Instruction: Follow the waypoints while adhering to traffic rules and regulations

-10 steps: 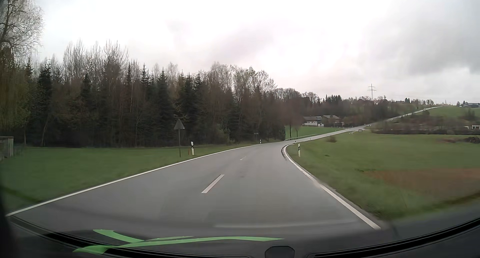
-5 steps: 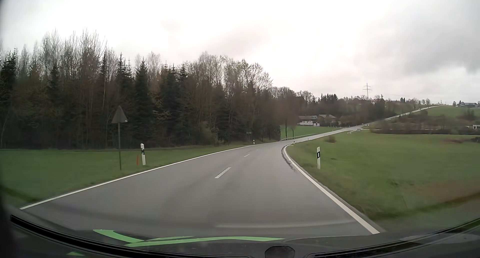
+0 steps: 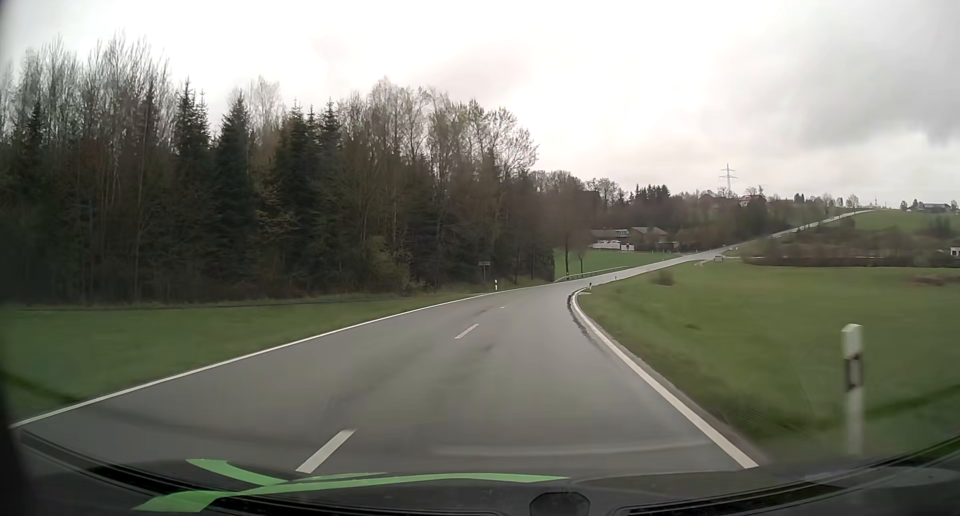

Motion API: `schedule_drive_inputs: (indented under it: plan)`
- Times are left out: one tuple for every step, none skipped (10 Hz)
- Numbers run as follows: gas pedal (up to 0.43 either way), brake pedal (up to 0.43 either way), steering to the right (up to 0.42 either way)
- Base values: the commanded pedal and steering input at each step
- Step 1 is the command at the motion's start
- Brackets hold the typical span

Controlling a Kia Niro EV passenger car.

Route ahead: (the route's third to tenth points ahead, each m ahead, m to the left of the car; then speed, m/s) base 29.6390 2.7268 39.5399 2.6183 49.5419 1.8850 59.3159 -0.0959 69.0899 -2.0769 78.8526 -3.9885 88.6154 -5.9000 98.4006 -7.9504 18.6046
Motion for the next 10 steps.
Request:
schedule_drive_inputs:
  plan:
    - [0.067,0.000,0.010]
    - [0.079,0.000,0.010]
    - [0.087,0.000,0.011]
    - [0.087,0.000,0.012]
    - [0.067,0.000,0.012]
    - [0.059,0.000,0.014]
    - [0.039,0.000,0.014]
    - [0.008,0.000,0.015]
    - [0.000,0.000,0.015]
    - [0.000,0.000,0.014]
